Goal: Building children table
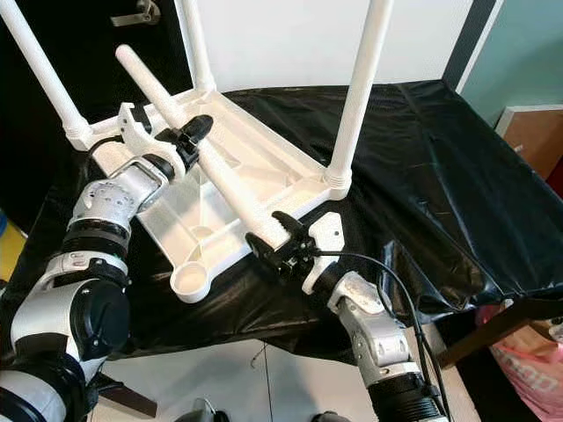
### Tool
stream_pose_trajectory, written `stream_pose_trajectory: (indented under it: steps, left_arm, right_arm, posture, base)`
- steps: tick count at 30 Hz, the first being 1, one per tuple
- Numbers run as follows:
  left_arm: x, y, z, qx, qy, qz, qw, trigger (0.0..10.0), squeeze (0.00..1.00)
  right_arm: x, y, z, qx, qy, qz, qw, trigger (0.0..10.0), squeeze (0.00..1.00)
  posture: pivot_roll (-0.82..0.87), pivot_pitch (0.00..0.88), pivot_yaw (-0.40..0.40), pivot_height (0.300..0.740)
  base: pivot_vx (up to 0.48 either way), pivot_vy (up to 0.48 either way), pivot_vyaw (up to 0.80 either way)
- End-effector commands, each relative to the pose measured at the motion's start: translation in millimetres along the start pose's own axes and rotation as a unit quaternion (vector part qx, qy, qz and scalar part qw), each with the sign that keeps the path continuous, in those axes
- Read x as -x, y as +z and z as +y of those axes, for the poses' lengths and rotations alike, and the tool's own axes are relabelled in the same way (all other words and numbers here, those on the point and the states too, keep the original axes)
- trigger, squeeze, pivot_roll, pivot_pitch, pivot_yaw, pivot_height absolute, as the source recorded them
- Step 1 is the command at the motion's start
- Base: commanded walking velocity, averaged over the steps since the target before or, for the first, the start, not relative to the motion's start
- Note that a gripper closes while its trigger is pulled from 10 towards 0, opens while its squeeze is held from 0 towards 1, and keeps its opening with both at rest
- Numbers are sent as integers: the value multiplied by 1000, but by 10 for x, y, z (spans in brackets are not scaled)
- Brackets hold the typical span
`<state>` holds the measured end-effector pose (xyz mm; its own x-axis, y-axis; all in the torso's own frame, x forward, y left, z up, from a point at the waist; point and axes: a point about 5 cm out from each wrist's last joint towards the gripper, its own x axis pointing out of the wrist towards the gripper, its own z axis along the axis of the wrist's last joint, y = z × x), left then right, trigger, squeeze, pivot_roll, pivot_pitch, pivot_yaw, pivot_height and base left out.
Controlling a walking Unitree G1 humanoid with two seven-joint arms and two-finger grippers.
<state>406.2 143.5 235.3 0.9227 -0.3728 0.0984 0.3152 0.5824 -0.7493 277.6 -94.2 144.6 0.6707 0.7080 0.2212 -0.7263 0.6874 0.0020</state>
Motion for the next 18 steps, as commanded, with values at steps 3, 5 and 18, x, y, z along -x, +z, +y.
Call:
stream_pose_trajectory:
  steps: [3, 5, 18]
  left_arm:
    - [-7, -66, -46, -3, -54, 26, 998, 0, 0]
    - [-7, -66, -46, -3, -54, 26, 998, 0, 0]
    - [-42, 251, -538, -121, -94, -25, 988, 10000, 0]
  right_arm:
    - [21, 18, -36, 13, -9, 3, 1000, 10000, 549]
    - [21, 18, -36, 13, -9, 3, 1000, 10000, 549]
    - [63, 155, -276, -13, -95, -11, 995, 10000, 0]
  posture:
    - [-140, 0, -2, 740]
    - [-140, 0, -2, 740]
    - [-144, 0, -16, 740]
  base:
    - [0, 0, 0]
    - [0, 0, 0]
    - [0, 0, 0]
